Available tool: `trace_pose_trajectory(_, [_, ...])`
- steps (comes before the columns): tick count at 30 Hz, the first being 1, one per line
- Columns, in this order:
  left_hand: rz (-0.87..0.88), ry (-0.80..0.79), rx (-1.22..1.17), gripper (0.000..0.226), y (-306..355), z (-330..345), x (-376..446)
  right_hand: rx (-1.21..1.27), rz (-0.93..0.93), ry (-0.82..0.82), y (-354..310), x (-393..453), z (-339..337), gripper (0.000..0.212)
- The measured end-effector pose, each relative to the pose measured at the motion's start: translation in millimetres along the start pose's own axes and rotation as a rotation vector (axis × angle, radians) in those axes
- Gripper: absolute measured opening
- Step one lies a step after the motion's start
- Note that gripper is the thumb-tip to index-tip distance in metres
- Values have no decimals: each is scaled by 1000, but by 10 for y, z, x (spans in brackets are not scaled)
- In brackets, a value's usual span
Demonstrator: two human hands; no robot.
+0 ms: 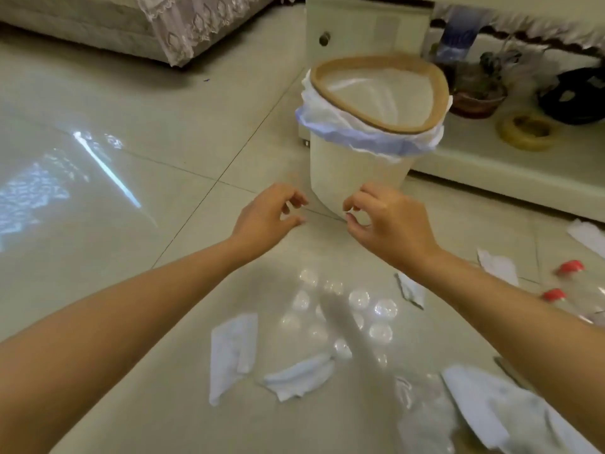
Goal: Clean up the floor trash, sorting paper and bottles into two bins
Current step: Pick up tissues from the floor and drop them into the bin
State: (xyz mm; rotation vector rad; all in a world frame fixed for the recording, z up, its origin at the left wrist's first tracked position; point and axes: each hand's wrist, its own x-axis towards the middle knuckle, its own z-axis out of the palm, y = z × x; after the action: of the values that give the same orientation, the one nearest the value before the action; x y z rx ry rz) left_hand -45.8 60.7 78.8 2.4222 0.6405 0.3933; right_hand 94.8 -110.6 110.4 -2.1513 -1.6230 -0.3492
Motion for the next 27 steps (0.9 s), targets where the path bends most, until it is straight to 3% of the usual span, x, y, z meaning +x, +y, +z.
trace_pose_trajectory(6, [-140, -237, 131, 31, -281, 347, -639, 46, -47, -183, -186, -847, 406, 9])
trace_pose_trajectory(8, [-258, -311, 257, 60, -323, 480, -878, 51, -60, -266, -186, -1070, 487, 11])
trace_pose_trajectory(11, [-595, -431, 311, 109, -332, 685, -1345, 25, -35, -348, -94, -1325, 525, 14])
trace_pose_trajectory(14, [-749, -514, 194, 123, -345, 858, -1645, -12, 21, -359, 59, -1462, 500, 15])
trace_pose_trajectory(21, [-532, -436, 156, 118, -82, 1200, -1640, -107, 72, -346, 327, -1581, 533, 16])
trace_pose_trajectory(27, [-353, -395, -71, 66, -122, 1358, -1433, -143, 194, -429, 529, -1592, 557, 28])
